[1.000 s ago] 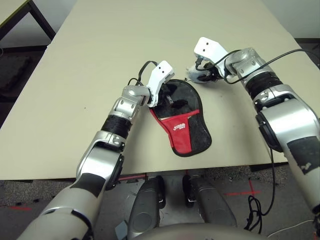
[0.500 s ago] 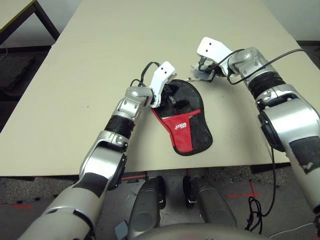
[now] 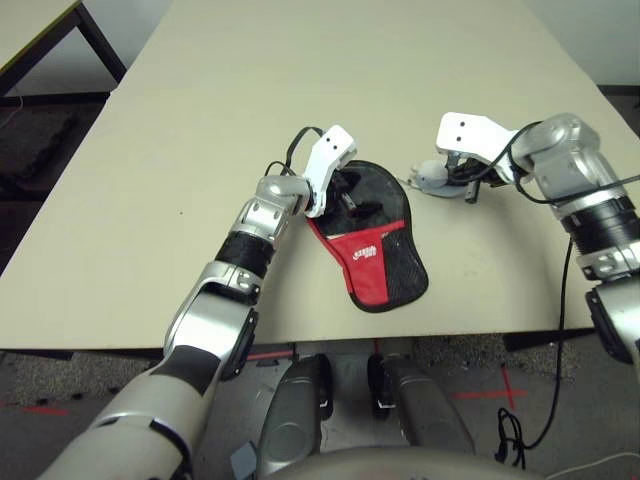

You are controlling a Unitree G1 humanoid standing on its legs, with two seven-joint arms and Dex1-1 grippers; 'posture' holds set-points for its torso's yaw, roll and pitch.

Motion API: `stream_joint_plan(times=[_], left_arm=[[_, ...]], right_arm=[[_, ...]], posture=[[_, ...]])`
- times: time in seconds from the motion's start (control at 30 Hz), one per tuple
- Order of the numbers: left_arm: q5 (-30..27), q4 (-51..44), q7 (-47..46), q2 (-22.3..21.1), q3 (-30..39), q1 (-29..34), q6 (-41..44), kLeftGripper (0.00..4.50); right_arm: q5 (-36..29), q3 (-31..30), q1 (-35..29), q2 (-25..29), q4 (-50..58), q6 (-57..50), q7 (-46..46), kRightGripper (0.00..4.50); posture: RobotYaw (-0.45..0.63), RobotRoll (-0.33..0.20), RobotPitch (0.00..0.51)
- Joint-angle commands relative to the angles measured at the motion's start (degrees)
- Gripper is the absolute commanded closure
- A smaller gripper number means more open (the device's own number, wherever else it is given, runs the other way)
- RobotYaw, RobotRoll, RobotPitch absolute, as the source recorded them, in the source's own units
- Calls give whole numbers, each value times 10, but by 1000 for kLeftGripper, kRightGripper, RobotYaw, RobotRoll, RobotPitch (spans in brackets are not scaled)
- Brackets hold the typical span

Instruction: Store the ping-pong paddle in its case and zip it.

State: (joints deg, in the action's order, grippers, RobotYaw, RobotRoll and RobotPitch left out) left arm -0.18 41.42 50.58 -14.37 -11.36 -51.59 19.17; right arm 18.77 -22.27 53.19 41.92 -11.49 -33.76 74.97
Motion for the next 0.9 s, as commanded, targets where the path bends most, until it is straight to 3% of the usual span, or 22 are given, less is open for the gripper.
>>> stream_joint_plan(times=[0.03, 0.37, 0.9], left_arm=[[19, 47, 1, 3, -19, 15, 11, 0], [19, 73, 0, 8, -16, 2, -4, 0], [18, 101, 0, 10, -9, -14, -18, 0]], right_arm=[[-12, -5, -24, 42, 90, -42, 44, 4485], [-59, -19, -65, 174, 250, -87, 162, 4485], [-232, -29, -154, 345, 434, -156, 175, 4485]], posture=[[-167, 0, 201], [-189, 0, 199], [-206, 0, 193]])
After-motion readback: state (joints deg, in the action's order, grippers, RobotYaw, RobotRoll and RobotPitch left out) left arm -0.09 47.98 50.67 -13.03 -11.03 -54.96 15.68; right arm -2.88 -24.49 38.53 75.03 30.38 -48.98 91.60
